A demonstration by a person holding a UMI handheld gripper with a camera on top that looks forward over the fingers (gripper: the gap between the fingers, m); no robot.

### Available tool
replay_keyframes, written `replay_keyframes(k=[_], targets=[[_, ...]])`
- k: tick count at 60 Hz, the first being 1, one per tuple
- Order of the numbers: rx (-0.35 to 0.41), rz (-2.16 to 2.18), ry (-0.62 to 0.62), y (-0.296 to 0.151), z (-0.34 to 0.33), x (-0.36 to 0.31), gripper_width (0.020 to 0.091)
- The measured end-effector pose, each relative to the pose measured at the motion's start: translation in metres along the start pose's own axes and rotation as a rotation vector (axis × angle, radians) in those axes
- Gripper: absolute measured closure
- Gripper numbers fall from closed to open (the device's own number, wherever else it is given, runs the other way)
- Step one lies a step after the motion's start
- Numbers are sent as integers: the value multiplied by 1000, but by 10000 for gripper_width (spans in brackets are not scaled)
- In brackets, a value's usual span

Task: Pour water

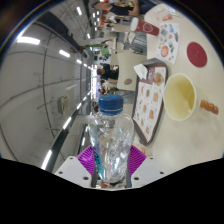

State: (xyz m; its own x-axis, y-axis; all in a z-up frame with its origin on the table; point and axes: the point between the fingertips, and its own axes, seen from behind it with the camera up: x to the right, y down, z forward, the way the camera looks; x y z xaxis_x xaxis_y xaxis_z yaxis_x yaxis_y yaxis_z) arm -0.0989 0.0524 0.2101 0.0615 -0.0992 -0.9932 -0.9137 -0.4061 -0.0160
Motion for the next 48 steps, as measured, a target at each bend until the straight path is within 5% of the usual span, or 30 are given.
replay_keyframes(k=[13, 29, 40, 48], targets=[[30, 416, -36, -12, 12, 31, 719], [26, 415, -4, -25, 19, 38, 721], [-43, -140, 110, -35, 7, 9, 719], [6, -707, 140, -82, -10, -45, 717]])
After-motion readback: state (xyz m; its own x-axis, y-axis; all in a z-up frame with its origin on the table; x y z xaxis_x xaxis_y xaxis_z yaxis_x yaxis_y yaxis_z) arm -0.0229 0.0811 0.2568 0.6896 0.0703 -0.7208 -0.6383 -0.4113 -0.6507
